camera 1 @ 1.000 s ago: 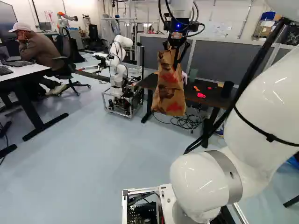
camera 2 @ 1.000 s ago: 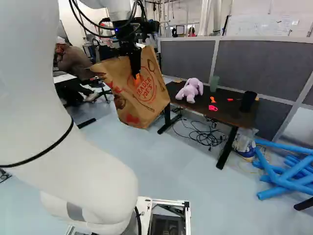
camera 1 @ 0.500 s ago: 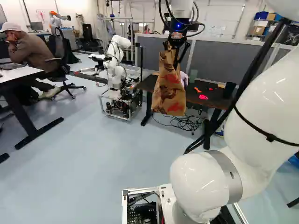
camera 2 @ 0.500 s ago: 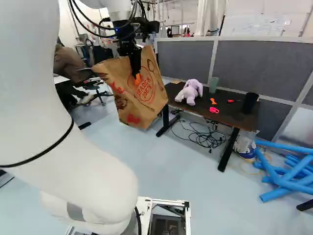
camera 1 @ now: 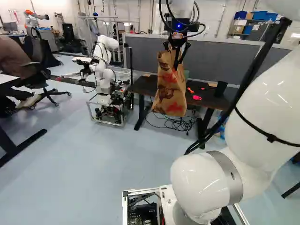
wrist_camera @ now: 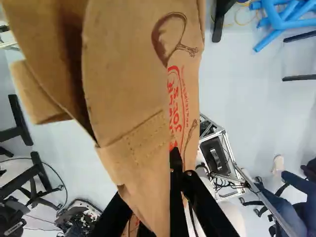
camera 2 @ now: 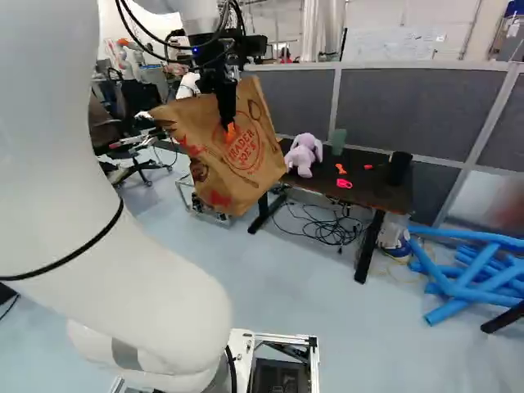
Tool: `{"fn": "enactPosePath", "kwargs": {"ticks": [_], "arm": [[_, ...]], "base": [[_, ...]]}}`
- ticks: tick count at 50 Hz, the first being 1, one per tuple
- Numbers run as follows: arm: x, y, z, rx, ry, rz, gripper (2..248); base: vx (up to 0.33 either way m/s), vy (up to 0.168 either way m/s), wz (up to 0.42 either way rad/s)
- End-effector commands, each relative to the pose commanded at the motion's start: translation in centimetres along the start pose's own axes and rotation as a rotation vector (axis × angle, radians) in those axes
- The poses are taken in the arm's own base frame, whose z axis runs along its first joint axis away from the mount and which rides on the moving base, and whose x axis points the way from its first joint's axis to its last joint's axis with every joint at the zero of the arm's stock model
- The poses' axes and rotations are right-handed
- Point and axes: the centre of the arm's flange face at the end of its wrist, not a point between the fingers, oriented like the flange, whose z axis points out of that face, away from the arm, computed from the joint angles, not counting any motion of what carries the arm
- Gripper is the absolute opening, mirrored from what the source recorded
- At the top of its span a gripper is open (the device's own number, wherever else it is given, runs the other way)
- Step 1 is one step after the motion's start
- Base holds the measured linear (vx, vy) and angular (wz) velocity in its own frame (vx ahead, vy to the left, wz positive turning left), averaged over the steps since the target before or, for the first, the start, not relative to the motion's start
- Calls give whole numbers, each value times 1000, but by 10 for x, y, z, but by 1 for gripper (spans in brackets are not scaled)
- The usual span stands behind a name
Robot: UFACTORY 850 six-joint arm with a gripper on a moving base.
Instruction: Pick up the bag on the ground and place it on the table
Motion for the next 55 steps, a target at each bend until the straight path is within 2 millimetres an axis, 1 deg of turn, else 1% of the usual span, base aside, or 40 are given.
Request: {"fn": "enactPosePath", "kwargs": {"ticks": [6, 29, 55], "arm": [[0, 0, 0, 0, 0, 0, 22], [0, 0, 0, 0, 0, 0, 22], [0, 0, 0, 0, 0, 0, 22]], "base": [[102, 56, -141], [105, 90, -29], [126, 64, -208]]}}
